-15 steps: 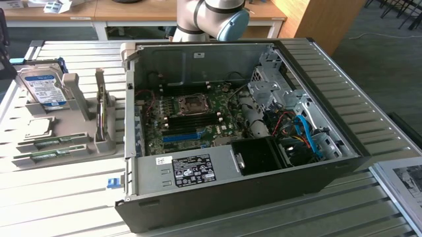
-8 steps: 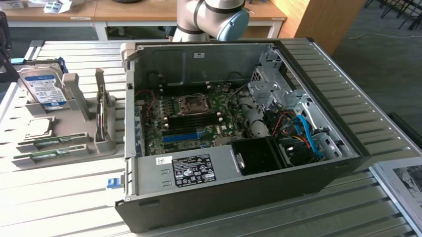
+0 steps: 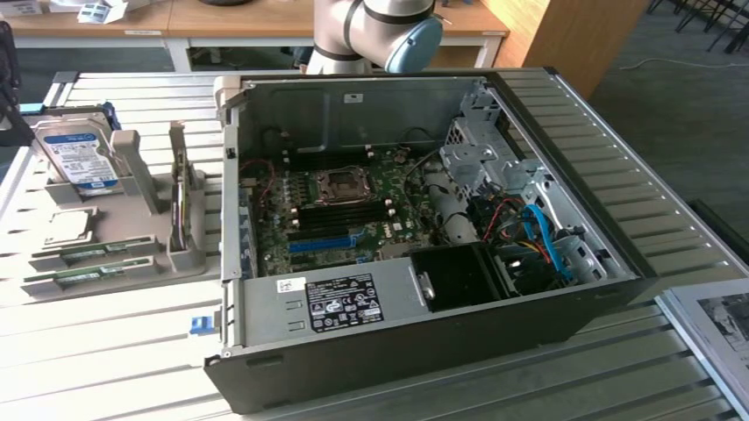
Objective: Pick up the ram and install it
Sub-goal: 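Pick up the ram and move it above insertion slot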
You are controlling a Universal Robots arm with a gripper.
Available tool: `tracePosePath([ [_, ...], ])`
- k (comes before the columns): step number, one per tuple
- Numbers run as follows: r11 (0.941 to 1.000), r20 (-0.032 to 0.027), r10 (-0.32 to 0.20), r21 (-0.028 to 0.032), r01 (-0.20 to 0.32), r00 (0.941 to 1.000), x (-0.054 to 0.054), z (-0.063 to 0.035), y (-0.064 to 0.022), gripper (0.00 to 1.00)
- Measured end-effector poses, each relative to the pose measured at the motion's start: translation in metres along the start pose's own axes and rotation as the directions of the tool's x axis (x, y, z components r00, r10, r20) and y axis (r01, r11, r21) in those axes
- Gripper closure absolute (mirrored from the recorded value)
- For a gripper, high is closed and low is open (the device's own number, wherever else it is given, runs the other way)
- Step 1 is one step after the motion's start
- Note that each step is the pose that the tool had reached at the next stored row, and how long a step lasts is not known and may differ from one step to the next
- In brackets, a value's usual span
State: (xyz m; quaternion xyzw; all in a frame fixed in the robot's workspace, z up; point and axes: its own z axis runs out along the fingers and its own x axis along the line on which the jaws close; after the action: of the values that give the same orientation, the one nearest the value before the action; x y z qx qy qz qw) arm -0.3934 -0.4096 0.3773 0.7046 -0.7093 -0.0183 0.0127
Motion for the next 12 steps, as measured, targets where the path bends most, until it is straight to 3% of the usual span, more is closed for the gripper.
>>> tracePosePath([
  [6, 1.0000, 0.0001, 0.000, 0.0002, 0.000, 1.0000, 0.0001, 0.0001, 0.0001, 0.89],
  [7, 1.0000, 0.0001, 0.000, 0.0001, 0.000, 1.0000, 0.0001, 0.0001, 0.0000, 0.84],
  [9, 1.0000, 0.0001, 0.000, 0.0000, 0.000, 1.0000, 0.0002, 0.0000, 0.0000, 0.84],
  [10, 1.0000, 0.0000, 0.000, 0.0001, 0.000, 1.0000, 0.0002, 0.0000, 0.0000, 0.76],
  [12, 1.0000, 0.0000, 0.000, 0.0001, 0.000, 1.0000, 0.0002, 0.0000, 0.0000, 0.76],
])
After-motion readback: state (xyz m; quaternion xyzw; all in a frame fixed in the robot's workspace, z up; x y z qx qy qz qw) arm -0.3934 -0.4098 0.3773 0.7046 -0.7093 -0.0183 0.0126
